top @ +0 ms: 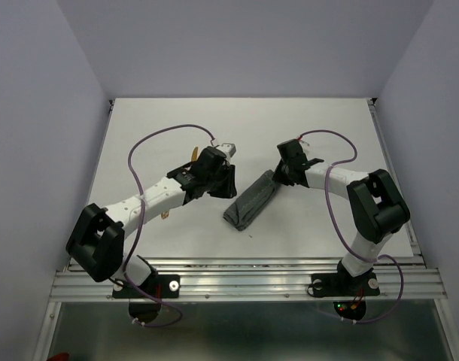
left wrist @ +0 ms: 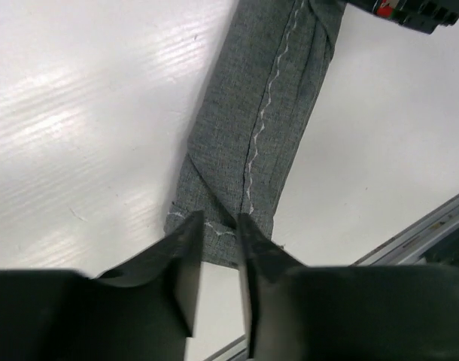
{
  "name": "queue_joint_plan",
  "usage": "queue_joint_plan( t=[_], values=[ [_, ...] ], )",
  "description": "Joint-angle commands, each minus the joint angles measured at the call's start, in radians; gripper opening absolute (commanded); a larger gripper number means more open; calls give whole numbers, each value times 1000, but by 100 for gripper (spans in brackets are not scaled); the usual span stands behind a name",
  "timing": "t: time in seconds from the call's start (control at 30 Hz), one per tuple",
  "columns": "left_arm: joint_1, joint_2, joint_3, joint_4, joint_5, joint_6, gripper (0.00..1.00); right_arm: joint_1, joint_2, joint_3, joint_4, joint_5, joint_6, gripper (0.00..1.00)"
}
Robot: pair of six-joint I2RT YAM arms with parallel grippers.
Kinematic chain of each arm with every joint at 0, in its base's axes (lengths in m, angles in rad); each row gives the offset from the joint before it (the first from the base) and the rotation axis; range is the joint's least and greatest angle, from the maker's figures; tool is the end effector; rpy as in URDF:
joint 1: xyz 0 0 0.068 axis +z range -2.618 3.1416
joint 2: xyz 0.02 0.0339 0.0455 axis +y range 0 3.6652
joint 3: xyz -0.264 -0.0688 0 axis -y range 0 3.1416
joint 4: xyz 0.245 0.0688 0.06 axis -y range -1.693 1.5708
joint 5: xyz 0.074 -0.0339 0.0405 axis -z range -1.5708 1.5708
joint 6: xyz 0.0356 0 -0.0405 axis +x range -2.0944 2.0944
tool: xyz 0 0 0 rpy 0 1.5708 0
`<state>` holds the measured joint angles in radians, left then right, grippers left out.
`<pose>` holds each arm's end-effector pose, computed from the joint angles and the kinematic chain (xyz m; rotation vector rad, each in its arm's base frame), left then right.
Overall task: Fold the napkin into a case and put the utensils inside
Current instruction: Stuff the top corner of the smaller-rectangle-folded napkin into the folded napkin.
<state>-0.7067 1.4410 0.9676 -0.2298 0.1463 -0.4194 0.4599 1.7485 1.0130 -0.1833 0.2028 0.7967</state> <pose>0.2358 -0.2082 0.2464 0.4206 2.3435 -0.7358 0.3210 0.1510 0.1669 0.5006 2.4348 0.2891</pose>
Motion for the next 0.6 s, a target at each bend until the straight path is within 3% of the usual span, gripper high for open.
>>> queue_joint_plan(
  t=[0.0, 0.17, 0.57],
  values=[
    [-40, -11, 55, -60, -114, 48, 43, 10, 17, -4, -84, 32, -19, 5],
    [-63, 36, 100, -65, -133, 47, 45, 10, -49, -8, -99, 44, -17, 26],
    [-117, 128, 186, -68, -181, 54, 42, 10, -129, 13, -162, 83, -33, 29]
  ],
)
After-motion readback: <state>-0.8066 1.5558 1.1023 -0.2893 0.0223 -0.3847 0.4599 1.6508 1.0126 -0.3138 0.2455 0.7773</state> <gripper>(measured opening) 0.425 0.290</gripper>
